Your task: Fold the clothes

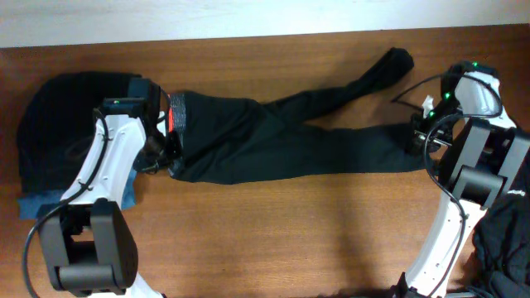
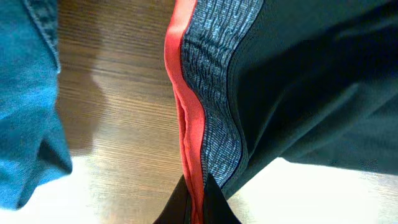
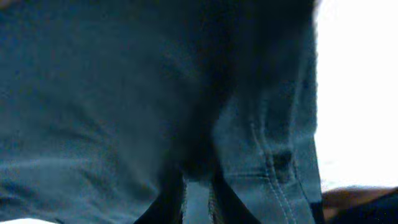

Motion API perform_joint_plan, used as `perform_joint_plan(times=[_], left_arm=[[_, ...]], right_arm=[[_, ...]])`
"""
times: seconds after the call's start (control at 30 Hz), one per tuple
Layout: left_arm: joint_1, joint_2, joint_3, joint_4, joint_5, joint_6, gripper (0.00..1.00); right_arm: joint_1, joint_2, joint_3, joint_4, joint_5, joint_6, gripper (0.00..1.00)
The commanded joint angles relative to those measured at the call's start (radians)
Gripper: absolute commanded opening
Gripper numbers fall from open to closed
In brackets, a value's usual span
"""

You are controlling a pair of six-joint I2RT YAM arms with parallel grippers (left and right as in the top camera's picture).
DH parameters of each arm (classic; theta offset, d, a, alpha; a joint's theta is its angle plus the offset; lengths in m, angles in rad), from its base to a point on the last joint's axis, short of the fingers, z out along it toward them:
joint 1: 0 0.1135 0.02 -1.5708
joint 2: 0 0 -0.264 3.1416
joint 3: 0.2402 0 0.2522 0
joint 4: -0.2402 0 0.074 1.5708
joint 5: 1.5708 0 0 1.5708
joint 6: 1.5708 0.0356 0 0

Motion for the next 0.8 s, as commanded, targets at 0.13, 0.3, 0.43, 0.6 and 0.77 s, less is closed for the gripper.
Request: perform_joint_plan(times=[0.13, 0.3, 0.43, 0.6, 0.77], left_arm=[[0.000, -0.023, -0.060, 0.063, -0.026, 0.016, 0.00], [0.000, -0.023, -0.071, 0.071, -0.026, 0.016, 0.00], [0.000, -0.023, -0.071, 0.069, -0.025, 0.016, 0.00], [0.000, -0.023, -0.071, 0.038, -0.025, 0.016, 0.00], [0.000, -0.023, -0.071, -0.037, -0.021, 0.016, 0.00]], right_arm=[[0.000, 0.004, -0.150, 0.084, 0.096, -0.005, 0.18], [-0.028, 0.004, -0.192, 0.073, 0.352, 0.123, 0.18], [-0.062, 0.004, -0.192, 0.069, 0.400, 0.169, 0.18], [-0.113, 0.004, -0.192, 0.077, 0.425, 0.179, 0.19], [-0.144, 0.004, -0.192, 0.076, 0.444, 0.179, 0.19]])
